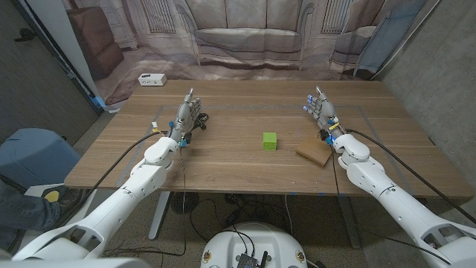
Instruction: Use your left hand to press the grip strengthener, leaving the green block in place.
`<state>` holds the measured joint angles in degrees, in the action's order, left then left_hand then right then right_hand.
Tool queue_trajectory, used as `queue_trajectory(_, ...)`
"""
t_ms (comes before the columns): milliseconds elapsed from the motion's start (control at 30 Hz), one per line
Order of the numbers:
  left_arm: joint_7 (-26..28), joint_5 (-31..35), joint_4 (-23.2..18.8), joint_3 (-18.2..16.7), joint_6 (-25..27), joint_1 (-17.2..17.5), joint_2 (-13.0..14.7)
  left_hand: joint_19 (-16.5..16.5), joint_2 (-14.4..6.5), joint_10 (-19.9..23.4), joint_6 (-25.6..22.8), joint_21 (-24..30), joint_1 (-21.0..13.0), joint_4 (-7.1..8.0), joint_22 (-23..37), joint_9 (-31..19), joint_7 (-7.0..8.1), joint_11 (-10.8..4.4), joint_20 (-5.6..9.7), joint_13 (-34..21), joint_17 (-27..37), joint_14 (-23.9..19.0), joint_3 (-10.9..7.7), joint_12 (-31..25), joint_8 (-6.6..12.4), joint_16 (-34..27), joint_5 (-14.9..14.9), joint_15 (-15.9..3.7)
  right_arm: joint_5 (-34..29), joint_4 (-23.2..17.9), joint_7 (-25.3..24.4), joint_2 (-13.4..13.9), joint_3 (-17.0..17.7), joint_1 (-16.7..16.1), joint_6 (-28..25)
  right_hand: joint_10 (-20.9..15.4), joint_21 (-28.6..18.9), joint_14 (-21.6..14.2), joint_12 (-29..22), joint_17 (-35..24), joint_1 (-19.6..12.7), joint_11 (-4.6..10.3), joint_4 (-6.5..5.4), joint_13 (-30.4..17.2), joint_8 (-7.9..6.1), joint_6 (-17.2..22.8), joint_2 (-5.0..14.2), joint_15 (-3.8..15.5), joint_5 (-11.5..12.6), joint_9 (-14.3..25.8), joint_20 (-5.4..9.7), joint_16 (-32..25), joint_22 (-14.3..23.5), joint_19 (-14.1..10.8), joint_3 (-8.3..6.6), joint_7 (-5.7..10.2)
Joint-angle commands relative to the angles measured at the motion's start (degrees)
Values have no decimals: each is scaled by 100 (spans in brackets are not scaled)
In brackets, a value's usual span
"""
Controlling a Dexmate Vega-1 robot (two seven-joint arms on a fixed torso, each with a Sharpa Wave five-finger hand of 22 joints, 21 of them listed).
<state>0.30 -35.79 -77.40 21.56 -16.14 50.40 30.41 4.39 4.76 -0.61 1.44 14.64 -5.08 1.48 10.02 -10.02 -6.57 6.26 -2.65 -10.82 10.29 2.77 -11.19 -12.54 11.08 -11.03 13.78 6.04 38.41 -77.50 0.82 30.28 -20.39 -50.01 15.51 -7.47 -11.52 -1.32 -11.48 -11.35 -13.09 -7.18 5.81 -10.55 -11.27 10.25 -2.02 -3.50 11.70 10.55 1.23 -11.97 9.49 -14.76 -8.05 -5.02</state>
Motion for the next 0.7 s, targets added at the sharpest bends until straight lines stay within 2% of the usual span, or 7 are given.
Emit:
queue_trajectory(33, 493, 372, -813, 18, 377, 404, 397, -43, 3, 154, -55, 26, -118, -68, 24, -17, -84, 54, -55, -13, 8, -200, -73, -74, 41, -82, 23, 68, 122, -416, -17, 98, 111, -329, 46, -23, -24, -10, -36, -16, -70, -40, 6, -24, 3, -47, 11, -43, 12, 20, -17, -18, 31, -39, -45, -2)
queue_trajectory(167, 1010, 679, -1357, -39, 651, 610, 597, -367, -10, 424, -259, 86, -327, -198, 36, -24, -121, 74, -127, -25, 13, -485, -107, -145, 96, -131, -31, 67, 134, -443, 8, 89, 128, -395, 139, -32, -22, -18, -37, -17, -72, -54, 8, -25, 7, -56, 11, -44, 8, 20, -24, -19, 31, -44, -43, 4)
queue_trajectory(267, 1170, 800, -1473, -85, 557, 687, 596, -475, -17, 527, -373, 101, -427, -261, 40, -26, -118, 39, -80, -29, 15, -620, -129, -169, 123, -155, -57, 47, 158, -438, 50, 81, 139, -422, 193, -36, -22, -24, -38, -18, -72, -52, 9, -25, 9, -61, 11, -47, 6, 20, -27, -21, 31, -48, -42, 1)
queue_trajectory(300, 1215, 867, -1480, -88, 512, 696, 595, -553, -34, 640, -435, 104, -540, -329, 42, -27, -113, -1, -84, -32, 16, -713, -160, -197, 133, -165, -82, 26, 155, -431, 80, 88, 137, -428, 216, -38, -21, -27, -38, -18, -72, -50, 10, -25, 9, -62, 12, -46, 6, 20, -30, -21, 31, -48, -42, 0)
queue_trajectory(467, 1274, 1030, -1136, -128, -99, 652, 361, -727, -127, 800, -668, 111, -843, -496, 44, -31, -79, -80, -82, -38, 15, -868, -273, -221, 186, -163, -135, -27, 130, -526, 55, 125, 149, -522, 257, -44, -19, -33, -38, -19, -76, -59, 11, -26, 10, -63, 20, -49, 3, 20, -38, -22, 31, -51, -44, -2)
queue_trajectory(533, 1176, 1074, -921, -121, -348, 568, 294, -834, -209, 900, -808, 110, -1071, -619, 45, -34, -32, -108, -58, -41, 13, -1008, -366, -231, 208, -173, -176, -97, 110, -589, 13, 142, 155, -576, 267, -43, -17, -35, -36, -19, -76, -59, 11, -26, 9, -61, 23, -50, 2, 20, -42, -23, 31, -49, -44, -2)
queue_trajectory(700, 838, 1142, -385, -87, -917, 337, 180, -875, -235, 968, -877, 103, -1176, -681, 45, -35, -15, -167, -55, -42, 11, -1057, -405, -241, 213, -166, -201, -128, 97, -786, -125, 172, 187, -744, 268, -51, -14, -36, -36, -21, -80, -55, 13, -27, 8, -56, 31, -58, -3, 20, -44, -20, 31, -56, -45, 5)
